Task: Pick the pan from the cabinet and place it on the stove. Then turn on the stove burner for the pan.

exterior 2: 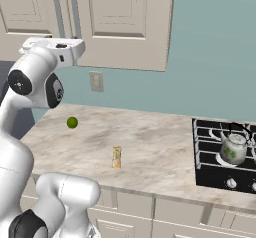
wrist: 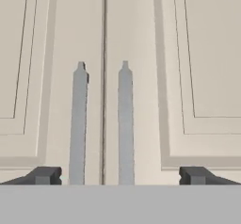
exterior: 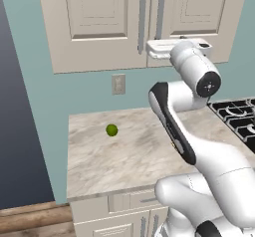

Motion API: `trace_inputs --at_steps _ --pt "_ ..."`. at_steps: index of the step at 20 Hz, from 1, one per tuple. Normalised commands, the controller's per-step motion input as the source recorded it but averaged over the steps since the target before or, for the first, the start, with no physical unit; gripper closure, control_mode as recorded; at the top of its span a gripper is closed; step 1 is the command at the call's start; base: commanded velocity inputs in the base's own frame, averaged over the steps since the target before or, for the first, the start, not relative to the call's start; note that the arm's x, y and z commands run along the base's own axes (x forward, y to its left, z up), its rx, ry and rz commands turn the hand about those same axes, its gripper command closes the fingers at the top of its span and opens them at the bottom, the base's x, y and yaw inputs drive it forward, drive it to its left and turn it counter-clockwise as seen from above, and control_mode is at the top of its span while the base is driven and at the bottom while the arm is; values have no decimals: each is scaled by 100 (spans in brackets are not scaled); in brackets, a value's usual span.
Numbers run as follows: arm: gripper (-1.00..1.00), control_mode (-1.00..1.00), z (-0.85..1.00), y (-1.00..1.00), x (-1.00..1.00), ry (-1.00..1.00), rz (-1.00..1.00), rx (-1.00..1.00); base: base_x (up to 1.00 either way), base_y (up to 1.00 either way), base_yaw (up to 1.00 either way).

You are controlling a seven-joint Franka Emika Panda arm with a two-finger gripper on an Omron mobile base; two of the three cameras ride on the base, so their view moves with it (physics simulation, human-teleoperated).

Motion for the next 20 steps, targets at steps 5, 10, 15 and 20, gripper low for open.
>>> trace_inputs --at_steps 5,10,15,20 --pt "-100 -100 8 4 42 -4 0 0 0 0 0" --pt "-100 -100 1 1 31 -5 0 0 0 0 0" --pt "-100 -100 0 0 24 -4 1 0 0 0 0" --pt "-100 -100 3 0 20 -1 0 0 0 0 0"
